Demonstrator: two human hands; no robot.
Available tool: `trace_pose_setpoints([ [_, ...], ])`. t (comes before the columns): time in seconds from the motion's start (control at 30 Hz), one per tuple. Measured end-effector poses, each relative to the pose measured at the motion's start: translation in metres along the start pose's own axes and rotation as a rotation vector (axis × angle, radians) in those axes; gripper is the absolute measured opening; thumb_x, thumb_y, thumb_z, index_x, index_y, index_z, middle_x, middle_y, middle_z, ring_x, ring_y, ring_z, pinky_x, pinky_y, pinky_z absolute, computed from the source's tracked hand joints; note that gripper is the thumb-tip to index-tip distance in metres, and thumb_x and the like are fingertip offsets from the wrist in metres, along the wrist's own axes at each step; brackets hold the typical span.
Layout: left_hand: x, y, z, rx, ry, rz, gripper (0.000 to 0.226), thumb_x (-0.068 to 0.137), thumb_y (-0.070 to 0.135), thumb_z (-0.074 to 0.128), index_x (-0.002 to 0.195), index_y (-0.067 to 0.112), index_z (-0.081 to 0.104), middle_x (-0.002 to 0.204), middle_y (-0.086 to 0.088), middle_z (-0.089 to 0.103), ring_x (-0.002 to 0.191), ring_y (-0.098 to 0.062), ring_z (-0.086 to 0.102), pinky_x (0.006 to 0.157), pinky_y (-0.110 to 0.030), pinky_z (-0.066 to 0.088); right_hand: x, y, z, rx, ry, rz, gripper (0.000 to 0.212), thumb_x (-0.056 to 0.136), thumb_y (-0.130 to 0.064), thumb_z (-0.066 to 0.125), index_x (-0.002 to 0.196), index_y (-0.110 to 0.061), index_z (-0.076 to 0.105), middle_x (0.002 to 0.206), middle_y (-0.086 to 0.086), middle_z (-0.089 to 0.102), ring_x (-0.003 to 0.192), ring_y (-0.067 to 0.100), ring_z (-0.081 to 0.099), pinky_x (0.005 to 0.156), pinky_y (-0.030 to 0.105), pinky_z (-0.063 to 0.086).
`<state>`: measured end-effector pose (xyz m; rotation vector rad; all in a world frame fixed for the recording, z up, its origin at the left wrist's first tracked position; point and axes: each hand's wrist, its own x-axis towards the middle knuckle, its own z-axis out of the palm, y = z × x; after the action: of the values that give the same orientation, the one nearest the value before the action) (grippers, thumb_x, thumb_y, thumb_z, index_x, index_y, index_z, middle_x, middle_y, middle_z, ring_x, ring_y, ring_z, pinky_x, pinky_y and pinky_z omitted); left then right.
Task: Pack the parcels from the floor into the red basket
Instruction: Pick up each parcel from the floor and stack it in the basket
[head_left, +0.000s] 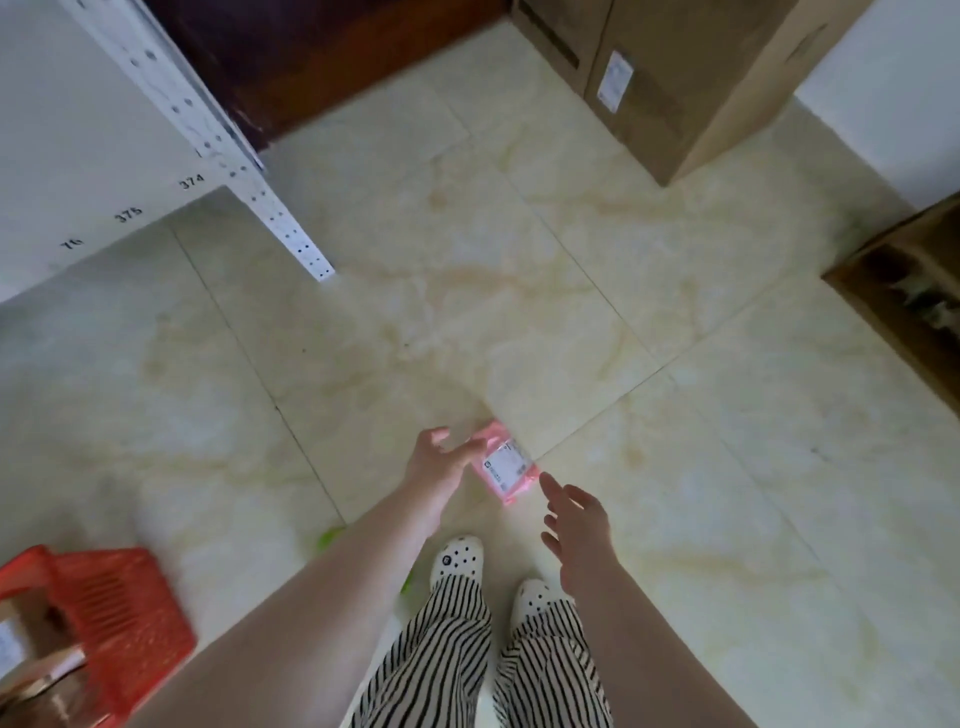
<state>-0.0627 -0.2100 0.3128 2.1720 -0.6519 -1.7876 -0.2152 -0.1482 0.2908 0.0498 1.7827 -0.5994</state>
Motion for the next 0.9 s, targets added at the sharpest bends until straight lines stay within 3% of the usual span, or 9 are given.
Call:
trace_pose_setpoints([
  [0.13,0.108,-0.052,0.026,0.072,0.017,-0.069,0.099,0.071,0.044,0.078,0.150,0.020,0.024,0.145,-0.017,0.044,0.126,-0.034,0.051,0.106,-0.046,0.043,0.112,0.044,0.023,-0.015,0.021,0.086,0.081,0.080,-0.040,0.076,0.144,-0.013,0.034,0.128,0.015,0.051,0.100,0.027,0.052,0.090,0.040,0.046],
  [0.23,0.184,-0.095,0.046,0.131,0.020,-0.081,0.107,0.064,0.047,0.077,0.152,0.025,0.020,0.148,-0.017,0.039,0.128,-0.037,0.048,0.104,-0.050,0.044,0.193,0.083,0.034,-0.029,0.035,0.144,0.069,0.077,-0.042,0.077,0.132,-0.023,0.039,0.111,0.011,0.051,0.098,0.028,0.050,0.085,0.040,0.047],
  [0.3,0.226,-0.118,0.059,0.171,0.018,-0.072,0.102,0.071,0.044,0.075,0.153,0.025,0.018,0.151,-0.017,0.035,0.131,-0.036,0.045,0.106,-0.044,0.042,0.239,0.107,0.040,-0.060,0.049,0.186,0.060,0.074,-0.048,0.077,0.115,-0.022,0.043,0.105,0.009,0.049,0.097,0.028,0.052,0.080,0.041,0.050],
  [0.43,0.292,-0.151,0.083,0.243,0.019,0.017,0.089,0.082,0.030,0.071,0.153,0.019,0.018,0.151,-0.014,0.038,0.131,-0.031,0.047,0.104,-0.038,0.044,0.305,0.135,0.050,-0.031,0.015,0.231,0.071,0.081,-0.043,0.072,0.138,-0.011,0.044,0.118,0.011,0.056,0.104,0.029,0.057,0.091,0.047,0.053],
  [0.5,0.311,-0.160,0.092,0.191,-0.016,0.052,0.072,0.083,0.022,0.070,0.145,0.015,0.036,0.136,-0.012,0.055,0.115,-0.026,0.058,0.093,-0.037,0.050,0.323,0.137,0.056,0.038,-0.033,0.217,0.060,0.087,-0.033,0.069,0.138,-0.012,0.044,0.116,0.012,0.063,0.094,0.025,0.061,0.088,0.043,0.055],
  [0.57,0.314,-0.162,0.097,0.102,-0.047,0.066,0.034,0.081,0.017,0.070,0.114,0.017,0.061,0.106,-0.011,0.069,0.089,-0.023,0.064,0.080,-0.042,0.053,0.326,0.131,0.062,0.084,-0.062,0.166,0.046,0.091,-0.021,0.064,0.133,-0.012,0.048,0.115,0.013,0.067,0.086,0.021,0.066,0.074,0.038,0.058],
  [0.6,0.310,-0.160,0.097,0.058,-0.035,0.075,0.024,0.079,0.013,0.069,0.103,0.017,0.064,0.097,-0.012,0.071,0.083,-0.023,0.065,0.079,-0.048,0.055,0.322,0.125,0.064,0.074,-0.056,0.128,0.040,0.092,-0.017,0.063,0.130,-0.013,0.051,0.112,0.012,0.068,0.083,0.020,0.067,0.069,0.036,0.058],
  [0.77,0.254,-0.124,0.073,-0.092,0.165,0.108,0.039,0.073,0.015,0.074,0.103,0.009,0.051,0.092,-0.010,0.065,0.081,-0.027,0.064,0.076,-0.049,0.058,0.257,0.077,0.069,-0.023,-0.052,-0.135,0.026,0.087,-0.010,0.065,0.113,-0.016,0.061,0.103,0.008,0.072,0.087,0.027,0.072,0.080,0.046,0.060],
  [0.9,0.171,-0.074,0.034,-0.262,0.155,0.162,0.049,0.072,0.014,0.082,0.109,0.004,0.052,0.103,-0.018,0.068,0.090,-0.033,0.069,0.074,-0.046,0.059,0.157,0.021,0.065,0.006,-0.122,-0.325,0.024,0.089,-0.006,0.063,0.109,-0.018,0.061,0.097,0.002,0.068,0.079,0.015,0.069,0.064,0.025,0.058],
])
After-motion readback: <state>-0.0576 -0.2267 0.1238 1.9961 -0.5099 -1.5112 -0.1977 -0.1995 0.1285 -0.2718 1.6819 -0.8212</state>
